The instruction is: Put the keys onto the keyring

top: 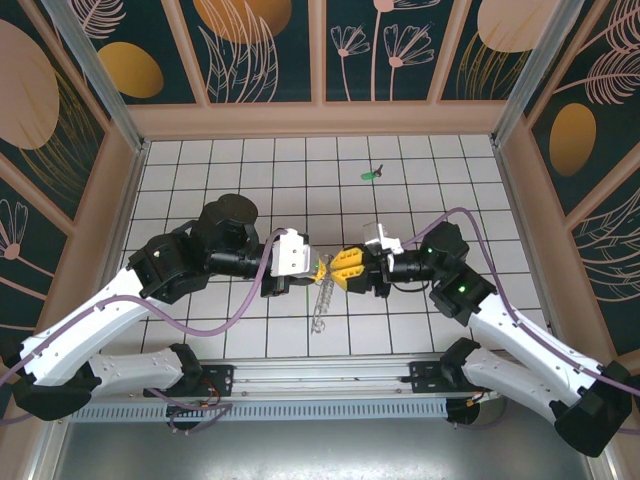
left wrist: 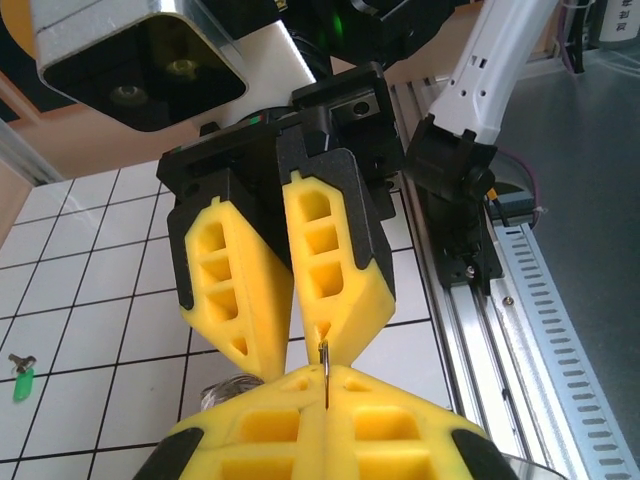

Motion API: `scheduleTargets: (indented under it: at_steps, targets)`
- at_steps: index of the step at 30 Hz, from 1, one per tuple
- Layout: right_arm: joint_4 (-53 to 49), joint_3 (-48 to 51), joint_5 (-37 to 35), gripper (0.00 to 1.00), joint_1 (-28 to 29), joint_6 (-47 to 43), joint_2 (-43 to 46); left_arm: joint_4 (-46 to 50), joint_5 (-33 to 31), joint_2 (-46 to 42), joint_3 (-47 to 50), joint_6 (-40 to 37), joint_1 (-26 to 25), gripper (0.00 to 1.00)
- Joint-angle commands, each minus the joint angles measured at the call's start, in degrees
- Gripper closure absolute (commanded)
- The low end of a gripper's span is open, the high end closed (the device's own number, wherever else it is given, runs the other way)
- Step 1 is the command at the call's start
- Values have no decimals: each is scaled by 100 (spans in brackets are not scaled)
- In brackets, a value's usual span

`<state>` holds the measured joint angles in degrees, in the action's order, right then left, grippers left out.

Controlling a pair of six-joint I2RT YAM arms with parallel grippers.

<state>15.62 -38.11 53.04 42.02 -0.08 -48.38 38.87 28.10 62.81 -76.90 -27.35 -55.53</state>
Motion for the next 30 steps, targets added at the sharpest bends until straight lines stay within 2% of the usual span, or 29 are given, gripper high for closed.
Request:
scheduleTargets:
  at_steps: [1,8,17,30]
  targets:
    - [244,-301,18,78,168,-91,24,-48,191,21,-204,116,-30,100]
    - [388,-346,-30,83,280,-106,-15,-46,196,48,-211,164,-36,100]
    - [497,-363,66,100,324,-80,-44,-38,37,90,-202,204,-29,100]
    - [716,-426,331,100,333,-108,-21,-216,-401,39,144,150,-34,100]
